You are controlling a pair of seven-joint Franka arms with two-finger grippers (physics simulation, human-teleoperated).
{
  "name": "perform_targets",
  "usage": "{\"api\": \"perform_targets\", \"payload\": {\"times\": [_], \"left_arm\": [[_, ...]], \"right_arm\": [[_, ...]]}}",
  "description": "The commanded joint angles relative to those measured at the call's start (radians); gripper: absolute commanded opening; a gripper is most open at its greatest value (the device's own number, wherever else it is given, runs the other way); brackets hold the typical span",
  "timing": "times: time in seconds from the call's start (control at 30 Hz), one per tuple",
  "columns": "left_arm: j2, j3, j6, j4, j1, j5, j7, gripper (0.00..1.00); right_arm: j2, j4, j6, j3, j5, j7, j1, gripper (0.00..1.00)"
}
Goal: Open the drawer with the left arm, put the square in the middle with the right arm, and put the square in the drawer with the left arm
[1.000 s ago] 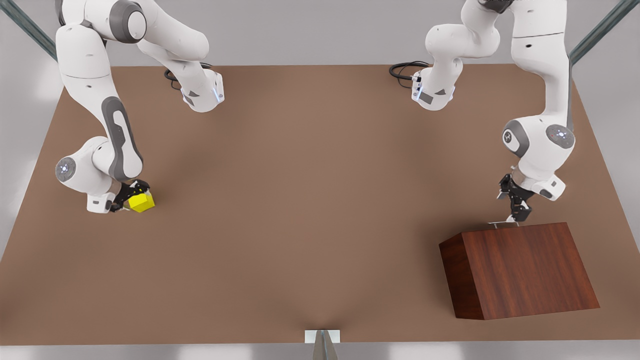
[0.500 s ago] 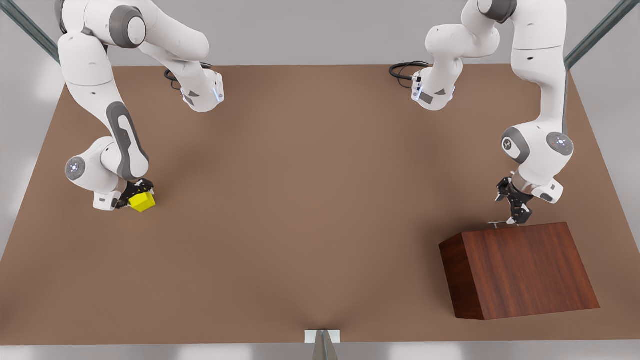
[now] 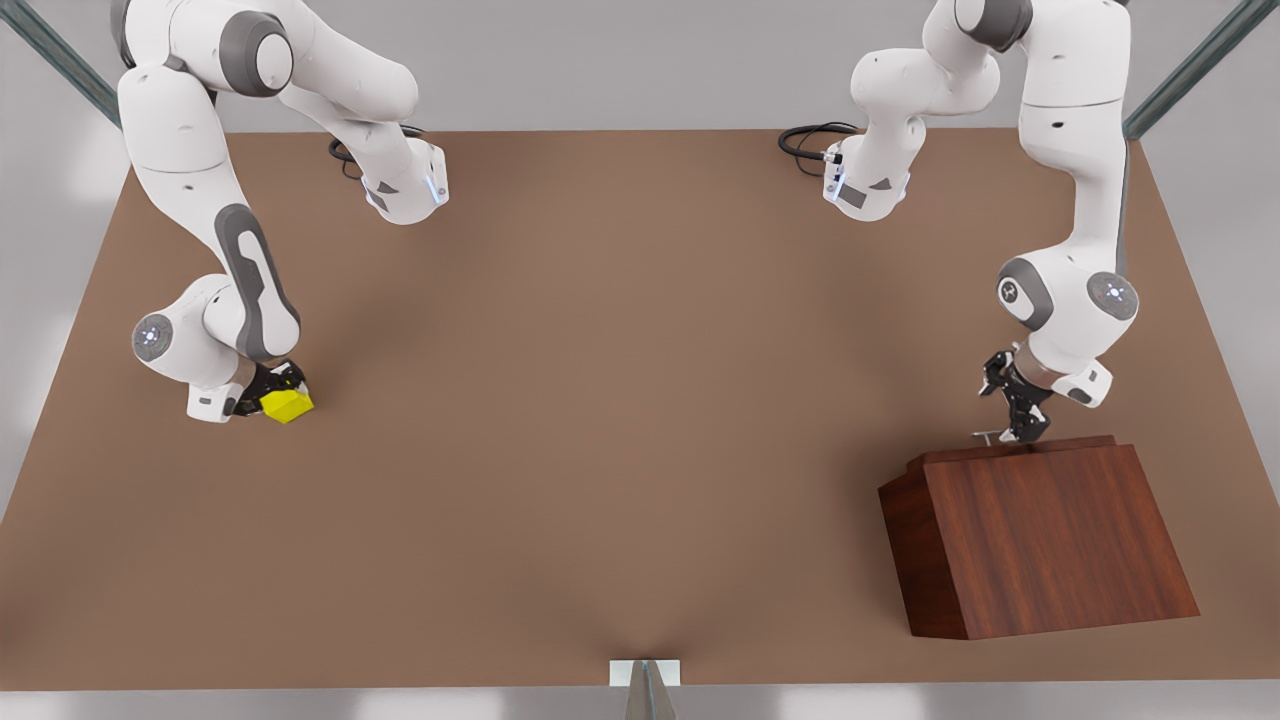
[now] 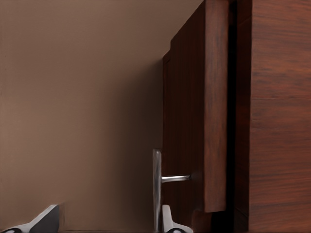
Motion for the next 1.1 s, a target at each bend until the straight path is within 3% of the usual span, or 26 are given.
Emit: {"api": "perform_targets", "payload": {"times": [0.0, 0.17, 0.4, 0.57, 0.63, 0.7, 0.87, 0.97, 1.07], "left_arm": [[-0.003, 0.000, 0.001, -0.007, 0.000, -0.003, 0.000, 1.00], [-0.049, 0.012, -0.005, -0.051, -0.002, -0.004, 0.000, 1.00], [-0.095, 0.026, -0.003, -0.108, -0.002, -0.004, 0.002, 1.00], [-0.124, 0.035, -0.005, -0.140, -0.003, -0.004, 0.000, 1.00], [-0.141, 0.035, -0.005, -0.157, -0.003, -0.004, 0.000, 1.00], [-0.144, 0.035, -0.005, -0.168, -0.003, -0.004, 0.000, 1.00], [-0.196, 0.035, -0.006, -0.221, -0.003, -0.003, 0.002, 1.00], [-0.230, 0.037, -0.006, -0.257, -0.003, -0.003, 0.002, 1.00], [-0.260, 0.049, -0.006, -0.292, -0.006, -0.003, 0.002, 1.00]], "right_arm": [[-0.003, 0.000, 0.000, 0.000, -0.002, 0.003, 0.001, 0.58], [-0.073, 0.009, -0.038, 0.021, -0.011, 0.145, 0.087, 0.58], [-0.069, 0.108, -0.078, 0.342, -0.012, 0.491, 0.101, 0.59], [0.058, 0.309, -0.078, 0.341, -0.008, 0.610, 0.340, 0.59], [0.161, 0.466, -0.080, 0.255, -0.011, 0.676, 0.515, 0.60], [0.241, 0.589, -0.084, 0.248, -0.011, 0.687, 0.607, 0.60], [0.299, 0.681, -0.086, 0.241, -0.032, 0.942, 0.837, 0.62], [0.357, 0.774, -0.115, 0.225, -0.224, 1.159, 0.954, 0.62], [0.419, 0.829, -0.114, 0.227, -0.224, 1.207, 1.022, 0.62]]}}
